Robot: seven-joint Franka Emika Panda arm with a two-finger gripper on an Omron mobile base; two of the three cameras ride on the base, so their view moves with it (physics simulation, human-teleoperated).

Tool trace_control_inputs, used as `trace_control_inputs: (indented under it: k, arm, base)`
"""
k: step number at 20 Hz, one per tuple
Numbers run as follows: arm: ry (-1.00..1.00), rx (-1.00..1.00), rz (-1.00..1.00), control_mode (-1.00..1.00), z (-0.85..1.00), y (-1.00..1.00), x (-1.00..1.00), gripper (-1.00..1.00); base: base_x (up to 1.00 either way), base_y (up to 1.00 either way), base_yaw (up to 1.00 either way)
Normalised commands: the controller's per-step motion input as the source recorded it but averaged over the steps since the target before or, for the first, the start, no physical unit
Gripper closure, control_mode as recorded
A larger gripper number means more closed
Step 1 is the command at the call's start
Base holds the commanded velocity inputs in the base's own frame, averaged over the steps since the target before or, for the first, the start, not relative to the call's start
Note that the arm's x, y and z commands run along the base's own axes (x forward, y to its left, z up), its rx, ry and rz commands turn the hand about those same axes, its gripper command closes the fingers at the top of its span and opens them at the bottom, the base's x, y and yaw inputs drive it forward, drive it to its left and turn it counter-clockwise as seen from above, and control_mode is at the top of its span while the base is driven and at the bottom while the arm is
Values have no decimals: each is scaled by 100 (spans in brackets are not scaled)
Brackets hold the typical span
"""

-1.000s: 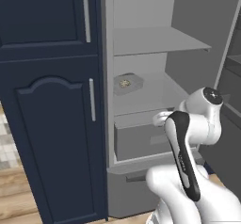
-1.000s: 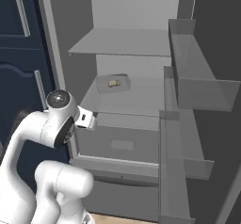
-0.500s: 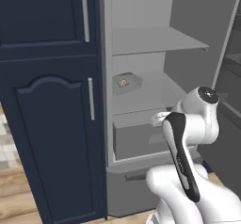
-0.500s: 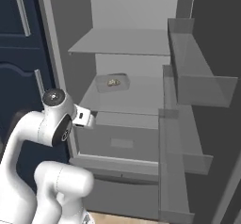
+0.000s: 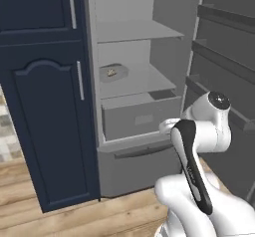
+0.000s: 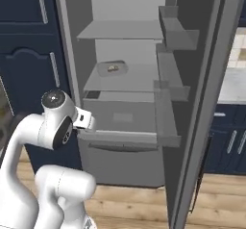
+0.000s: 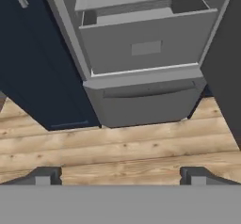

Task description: Place two dumplings into each of the tupperware containers and then place the containers in the fridge.

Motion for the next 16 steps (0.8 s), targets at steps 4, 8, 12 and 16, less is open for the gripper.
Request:
trace_control_inputs:
  k: [4, 8, 12, 16]
  arm:
    - [0, 0, 0, 100, 0, 0, 0, -100]
    - [0, 0, 0, 100, 0, 0, 0, -100]
    - [0, 0, 0, 100, 0, 0, 0, -100]
    - [0, 0, 0, 100, 0, 0, 0, -100]
  base:
    - [-100, -19, -1]
    - [-100, -39, 0]
    - [-100, -58, -3]
    - [-100, -74, -7]
